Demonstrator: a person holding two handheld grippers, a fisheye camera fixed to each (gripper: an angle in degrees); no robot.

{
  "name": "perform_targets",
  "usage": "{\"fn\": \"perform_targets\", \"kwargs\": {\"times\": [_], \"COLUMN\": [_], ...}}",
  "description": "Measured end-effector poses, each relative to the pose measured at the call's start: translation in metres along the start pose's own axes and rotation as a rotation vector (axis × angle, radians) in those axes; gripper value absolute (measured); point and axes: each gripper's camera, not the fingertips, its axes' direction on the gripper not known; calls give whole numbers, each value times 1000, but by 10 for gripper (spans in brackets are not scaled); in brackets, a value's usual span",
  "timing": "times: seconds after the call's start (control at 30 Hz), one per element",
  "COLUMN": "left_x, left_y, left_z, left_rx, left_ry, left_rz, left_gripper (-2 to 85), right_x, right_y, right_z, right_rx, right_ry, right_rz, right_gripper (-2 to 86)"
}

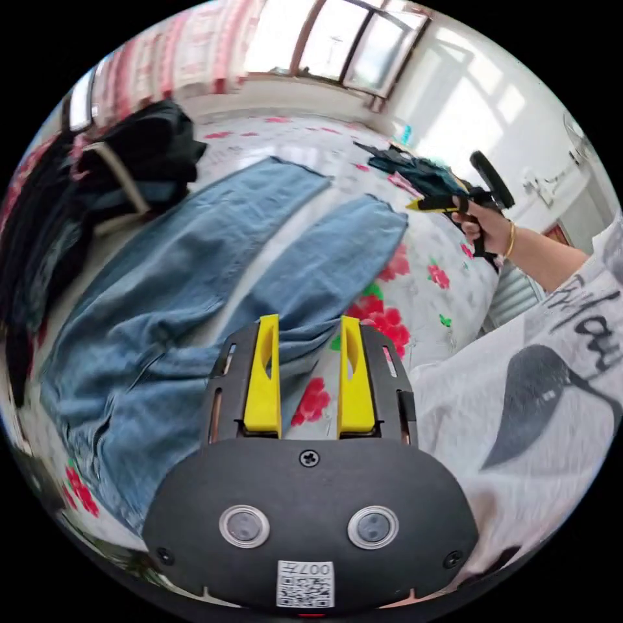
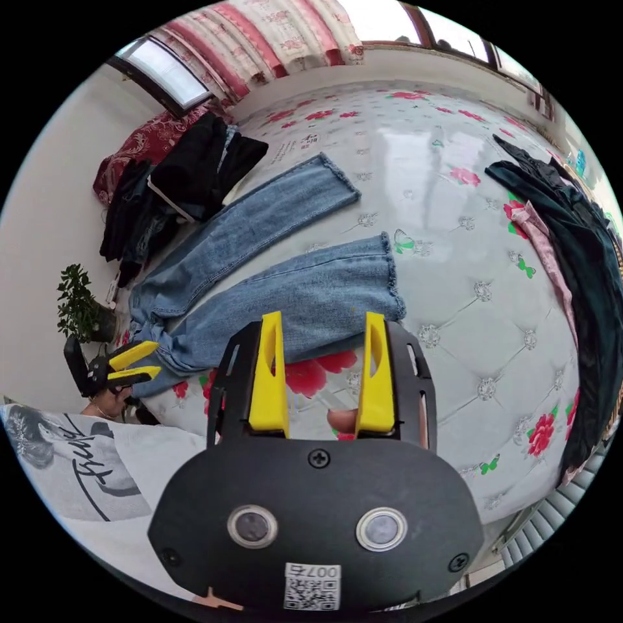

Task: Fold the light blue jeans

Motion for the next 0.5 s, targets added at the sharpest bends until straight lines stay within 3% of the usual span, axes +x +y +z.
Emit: {"fn": "perform_targets", "kwargs": {"times": [0.1,0.2,0.37,0.5], "left_x": [28,53,55,52], "left_y": [-12,-3,25,35], "left_z": [84,87,37,-8], "left_rx": [-265,-300,-258,-208], "left_ry": [-96,-142,-22,24], "left_rz": [93,167,99,50], "left_gripper": [123,79,55,53], "right_x": [-3,-13,-43,-47], "right_y": [4,3,-6,-17], "right_z": [11,33,76,92], "right_rx": [-10,-116,-225,-253], "right_ry": [71,149,232,215], "right_rz": [-66,-198,-470,-519], "right_gripper": [149,159,154,123]}}
